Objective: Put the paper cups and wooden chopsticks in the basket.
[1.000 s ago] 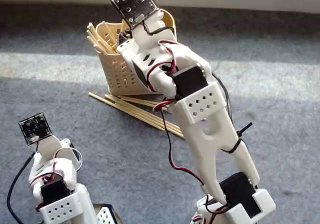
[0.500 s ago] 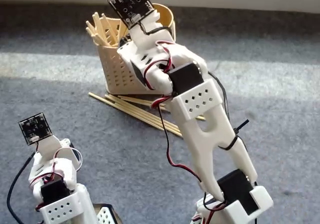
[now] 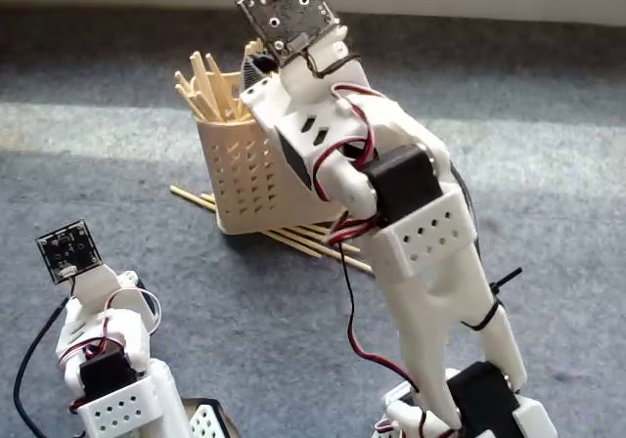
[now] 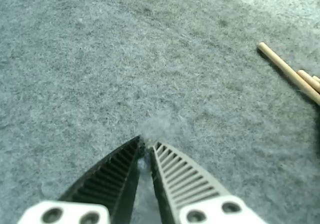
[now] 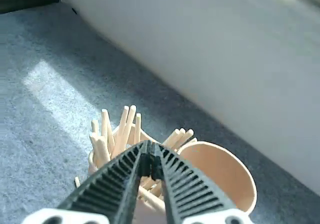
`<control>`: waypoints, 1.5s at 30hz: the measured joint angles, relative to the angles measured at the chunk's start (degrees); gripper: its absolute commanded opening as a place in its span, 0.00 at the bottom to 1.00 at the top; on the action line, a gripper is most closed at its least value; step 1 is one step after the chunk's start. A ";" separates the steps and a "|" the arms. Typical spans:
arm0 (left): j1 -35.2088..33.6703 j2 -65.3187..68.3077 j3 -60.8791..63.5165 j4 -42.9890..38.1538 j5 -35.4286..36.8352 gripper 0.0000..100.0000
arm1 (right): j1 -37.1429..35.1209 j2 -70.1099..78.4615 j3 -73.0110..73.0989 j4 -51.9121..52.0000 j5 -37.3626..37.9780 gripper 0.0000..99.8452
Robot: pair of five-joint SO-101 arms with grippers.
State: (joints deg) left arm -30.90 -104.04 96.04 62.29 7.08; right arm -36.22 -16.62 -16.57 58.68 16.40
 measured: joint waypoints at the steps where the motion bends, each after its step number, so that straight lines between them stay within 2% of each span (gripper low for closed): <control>1: 0.00 0.00 0.00 0.00 0.00 0.01 | -0.09 -0.79 0.00 0.70 0.00 0.01; 8: 0.00 0.00 0.00 0.00 0.00 0.01 | -0.35 -2.11 0.09 7.82 0.00 0.01; 15: 0.00 0.00 0.00 0.00 0.00 0.01 | -4.84 -5.36 0.09 12.84 0.00 0.01; 20: 0.00 0.00 0.00 0.00 0.00 0.01 | -5.45 -9.93 0.09 17.67 -0.26 0.11; 28: 0.00 0.00 0.00 0.00 0.00 0.01 | -4.92 -18.02 0.00 24.88 -11.34 0.13; 33: 0.00 0.00 0.00 0.00 0.00 0.01 | -0.79 -18.73 0.18 28.22 -15.91 0.13; 37: -2.90 0.00 0.00 -0.35 0.00 0.01 | 4.75 -19.78 4.66 28.57 -16.26 0.13; 40: -5.01 0.00 0.00 -3.69 -0.18 0.01 | 9.41 -21.45 10.20 28.57 -16.26 0.13; 42: -5.10 0.00 0.00 -5.19 -2.20 0.01 | 12.48 -22.86 14.86 28.04 -16.26 0.13; 45: -5.10 0.00 -0.09 -7.03 -9.05 0.01 | 15.30 -25.58 24.18 23.82 -16.26 0.13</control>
State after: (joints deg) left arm -36.00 -104.04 95.96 55.25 -1.98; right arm -20.92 -42.20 7.60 82.51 0.13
